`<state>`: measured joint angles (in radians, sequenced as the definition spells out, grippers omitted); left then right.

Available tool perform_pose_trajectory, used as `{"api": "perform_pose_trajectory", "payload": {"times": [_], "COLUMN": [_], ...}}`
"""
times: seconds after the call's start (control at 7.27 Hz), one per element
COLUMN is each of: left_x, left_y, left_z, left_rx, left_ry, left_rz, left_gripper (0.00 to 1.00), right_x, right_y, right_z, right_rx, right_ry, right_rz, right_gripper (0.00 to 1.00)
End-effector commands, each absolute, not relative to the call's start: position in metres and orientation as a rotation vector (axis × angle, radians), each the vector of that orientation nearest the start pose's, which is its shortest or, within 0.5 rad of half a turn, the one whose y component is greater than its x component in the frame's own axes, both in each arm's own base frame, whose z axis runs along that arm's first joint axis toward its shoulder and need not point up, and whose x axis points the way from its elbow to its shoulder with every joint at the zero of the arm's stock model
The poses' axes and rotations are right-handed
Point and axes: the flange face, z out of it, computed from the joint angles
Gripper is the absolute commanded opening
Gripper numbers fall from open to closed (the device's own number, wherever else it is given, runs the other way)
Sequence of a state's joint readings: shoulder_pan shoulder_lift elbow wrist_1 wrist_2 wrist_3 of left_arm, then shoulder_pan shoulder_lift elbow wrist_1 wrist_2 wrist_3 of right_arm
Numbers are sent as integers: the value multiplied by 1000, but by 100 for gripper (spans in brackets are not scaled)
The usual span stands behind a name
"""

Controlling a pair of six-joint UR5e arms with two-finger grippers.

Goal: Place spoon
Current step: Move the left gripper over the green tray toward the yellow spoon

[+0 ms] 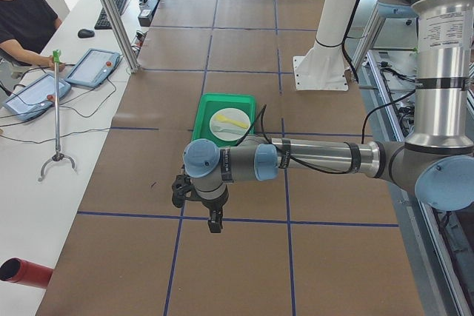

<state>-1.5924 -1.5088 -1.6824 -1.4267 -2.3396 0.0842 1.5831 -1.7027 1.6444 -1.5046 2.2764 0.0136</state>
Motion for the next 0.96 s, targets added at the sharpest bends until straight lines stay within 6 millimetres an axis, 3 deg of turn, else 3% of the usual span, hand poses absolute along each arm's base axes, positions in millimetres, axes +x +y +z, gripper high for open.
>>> {"api": "perform_pose_trajectory", "payload": {"times": [0.0,0.28,0.41,0.55,0.83], "left_x": [-74,-73,-74,-69,-33], "left_y": [-458,-475,-482,-485,-477], "left_z": [646,629,610,579,478], "left_rx": [-31,14,46,82,176], "left_ry": [774,770,767,762,766], "left_rz": [35,54,59,44,9], "left_gripper": [100,100,100,100,100], "right_x": [74,74,74,74,74], "right_y": [-435,-435,-435,-435,-435], "right_z": [682,682,682,682,682], "right_rx": [7,7,7,8,7], "right_ry": [-706,-706,-706,-706,-706], "right_rz": [22,22,22,22,21], "right_gripper": [100,100,100,100,100]}}
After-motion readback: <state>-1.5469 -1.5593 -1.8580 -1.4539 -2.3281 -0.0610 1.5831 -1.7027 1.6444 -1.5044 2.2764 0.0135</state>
